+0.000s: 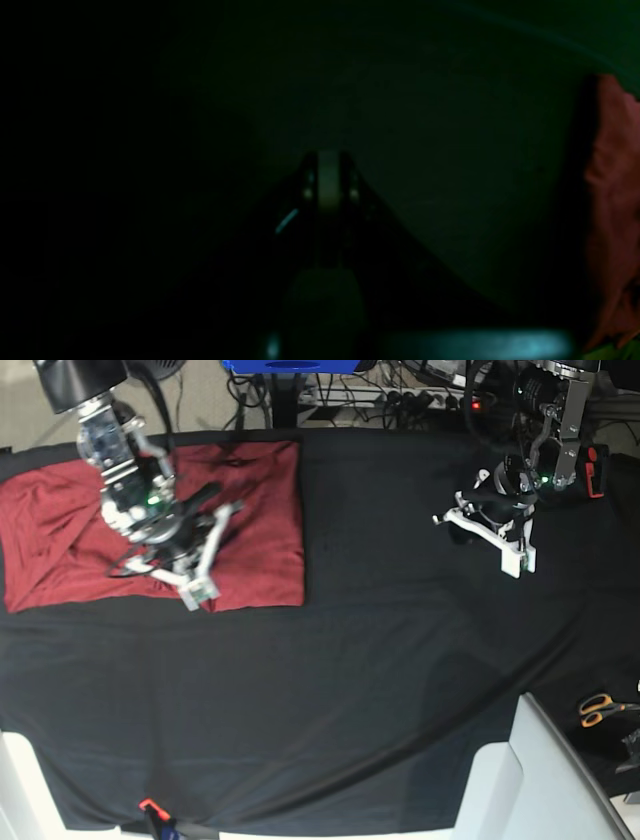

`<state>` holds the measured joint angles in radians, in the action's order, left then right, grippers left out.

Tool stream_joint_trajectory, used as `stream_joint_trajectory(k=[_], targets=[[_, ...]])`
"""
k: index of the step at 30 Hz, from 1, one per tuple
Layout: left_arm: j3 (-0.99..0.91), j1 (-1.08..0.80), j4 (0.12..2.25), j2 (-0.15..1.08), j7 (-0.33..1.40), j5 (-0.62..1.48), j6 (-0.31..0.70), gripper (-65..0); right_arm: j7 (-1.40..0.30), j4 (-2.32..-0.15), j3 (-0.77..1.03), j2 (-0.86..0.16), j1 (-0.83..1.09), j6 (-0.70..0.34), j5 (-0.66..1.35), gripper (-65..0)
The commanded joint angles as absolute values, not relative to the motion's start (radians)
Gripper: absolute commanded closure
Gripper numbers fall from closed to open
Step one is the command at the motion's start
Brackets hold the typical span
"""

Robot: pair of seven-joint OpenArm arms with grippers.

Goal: Fold the T-shirt properly
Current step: 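Move the right gripper over the folded bundle and grasp its edge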

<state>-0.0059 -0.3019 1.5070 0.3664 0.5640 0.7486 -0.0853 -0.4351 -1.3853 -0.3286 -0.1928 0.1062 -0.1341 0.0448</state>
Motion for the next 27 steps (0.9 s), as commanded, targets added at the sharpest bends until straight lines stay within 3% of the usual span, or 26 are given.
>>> stream_joint_trajectory(k=[1,14,19,21,25,27], targets=[[-0.013,-0.295,1.506,0.377,0.549,0.753,-0.082,0.0,-0.42,-1.399,-0.309,-0.2,0.094,-0.13,0.044,0.0],[-0.015,-0.294,1.483,0.372,0.549,0.753,-0.082,0.0,-0.421,-1.412,-0.11,-0.2,0.12,-0.133,0.044,0.0],[-0.015,-0.294,1.481,0.374,0.549,0.753,-0.082,0.0,-0.42,-1.527,-0.022,-0.165,0.188,-0.133,0.048,-0.9],[-0.015,-0.294,1.481,0.375,0.549,0.753,-0.082,0.0,-0.426,-1.567,-0.005,-0.157,0.217,-0.134,0.048,-6.9],[-0.015,-0.294,1.481,0.375,0.549,0.753,-0.082,0.0,-0.426,-1.621,-0.01,-0.157,0.292,-0.136,0.05,-26.6],[-0.015,-0.294,1.481,0.377,0.549,0.753,-0.082,0.0,-0.426,-1.653,-0.01,-0.157,0.334,-0.136,0.05,-31.5]])
